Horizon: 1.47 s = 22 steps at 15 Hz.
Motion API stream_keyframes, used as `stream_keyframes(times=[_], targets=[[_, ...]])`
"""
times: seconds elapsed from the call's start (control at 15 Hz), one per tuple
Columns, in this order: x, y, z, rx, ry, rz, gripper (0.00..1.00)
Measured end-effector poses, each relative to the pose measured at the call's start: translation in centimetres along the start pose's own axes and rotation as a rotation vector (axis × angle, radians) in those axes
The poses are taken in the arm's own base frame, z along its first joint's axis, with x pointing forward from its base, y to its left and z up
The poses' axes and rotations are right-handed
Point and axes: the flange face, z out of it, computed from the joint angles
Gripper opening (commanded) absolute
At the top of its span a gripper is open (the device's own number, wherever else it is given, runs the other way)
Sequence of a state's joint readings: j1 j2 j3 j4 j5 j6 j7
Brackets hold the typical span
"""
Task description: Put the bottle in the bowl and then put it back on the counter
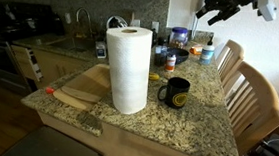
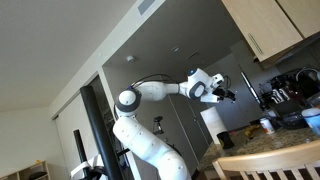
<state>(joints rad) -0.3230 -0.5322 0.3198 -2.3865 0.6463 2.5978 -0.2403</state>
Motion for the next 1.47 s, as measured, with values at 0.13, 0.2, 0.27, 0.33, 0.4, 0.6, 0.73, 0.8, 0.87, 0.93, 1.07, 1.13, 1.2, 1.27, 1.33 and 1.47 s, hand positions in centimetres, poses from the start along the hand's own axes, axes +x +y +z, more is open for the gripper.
stream_keyframes(times=[0.13,0.2,0.27,0.33,0.4,0.6,0.73,0.8,0.87,0.93,1.07,1.13,1.2,1.27,1.33,1.47], targets=[[-0.6,-0.8,-3.1,-0.101,-0.076,0.037,1.00],[-1.2,-1.4,-4.7,-0.153,-0.117,0.054,1.00],[-1.8,-1.9,-6.0,-0.196,-0.161,0.073,1.00],[-2.5,-2.3,-7.0,-0.217,-0.211,0.092,1.00],[-3.0,-2.6,-7.8,-0.221,-0.242,0.103,1.00],[-3.2,-2.5,-8.2,-0.215,-0.262,0.111,1.00],[-3.2,-2.4,-8.1,-0.216,-0.267,0.112,1.00],[-3.2,-2.4,-8.1,-0.216,-0.268,0.112,1.00],[-3.3,-2.4,-8.0,-0.216,-0.268,0.112,1.00],[-3.3,-2.4,-8.0,-0.216,-0.268,0.112,1.00],[-3.3,-2.4,-8.0,-0.216,-0.269,0.113,1.00],[-3.3,-2.4,-8.0,-0.216,-0.269,0.113,1.00],[-3.3,-2.4,-8.0,-0.216,-0.269,0.113,1.00],[-3.3,-2.4,-8.0,-0.216,-0.269,0.113,1.00],[-3.3,-2.4,-8.0,-0.216,-0.269,0.113,1.00],[-3.3,-2.4,-8.0,-0.216,-0.269,0.113,1.00]])
